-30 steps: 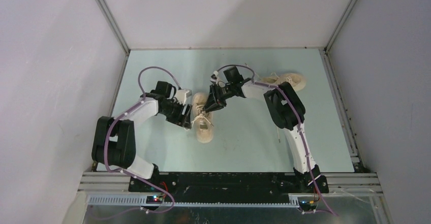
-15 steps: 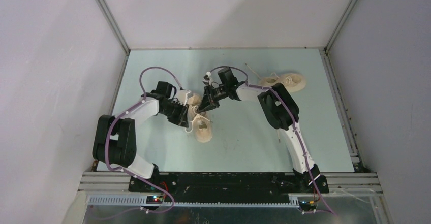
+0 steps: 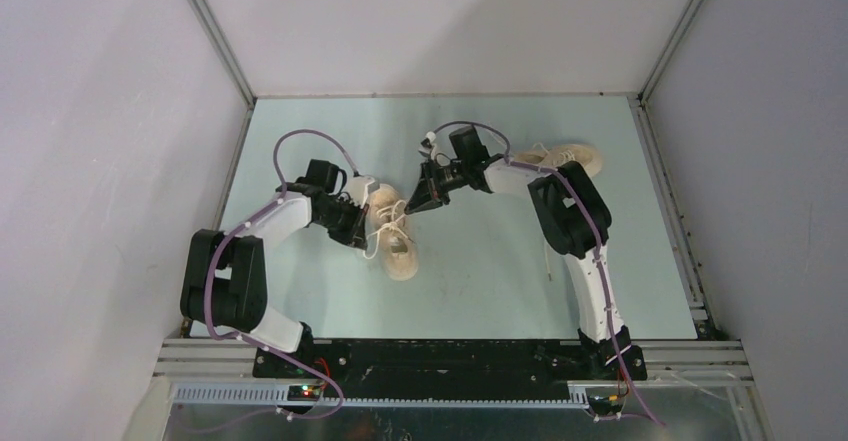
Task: Tie the shoes
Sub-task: Adjust the shoe at the center of the board.
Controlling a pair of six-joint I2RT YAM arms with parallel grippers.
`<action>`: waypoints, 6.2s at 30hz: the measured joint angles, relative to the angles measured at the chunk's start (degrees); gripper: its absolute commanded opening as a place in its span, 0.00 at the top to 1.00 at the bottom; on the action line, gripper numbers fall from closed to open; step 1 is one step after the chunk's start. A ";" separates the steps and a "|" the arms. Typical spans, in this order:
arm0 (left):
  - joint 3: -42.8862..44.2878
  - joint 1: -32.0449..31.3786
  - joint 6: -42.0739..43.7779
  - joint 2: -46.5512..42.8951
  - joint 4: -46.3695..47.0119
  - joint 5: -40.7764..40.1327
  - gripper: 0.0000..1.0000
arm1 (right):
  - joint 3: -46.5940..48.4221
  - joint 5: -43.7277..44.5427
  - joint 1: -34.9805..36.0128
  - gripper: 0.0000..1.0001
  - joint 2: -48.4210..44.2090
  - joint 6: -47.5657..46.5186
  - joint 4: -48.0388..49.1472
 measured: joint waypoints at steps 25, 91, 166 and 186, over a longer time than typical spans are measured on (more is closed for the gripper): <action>4.68 0.55 -0.42 3.56 -0.02 -5.55 0.86 | -4.33 3.87 0.31 0.67 -3.61 -8.72 -7.48; -4.33 2.34 -13.25 -4.50 7.89 1.44 0.26 | -6.71 17.33 9.73 0.63 -15.98 -31.82 -27.78; 5.86 -12.44 -11.19 4.48 9.09 7.21 0.57 | -6.16 34.32 7.34 0.52 -20.46 -31.32 -26.25; 6.29 -13.70 -9.14 -2.93 7.45 -4.63 0.48 | -10.38 32.30 6.99 0.49 -21.59 -32.70 -23.54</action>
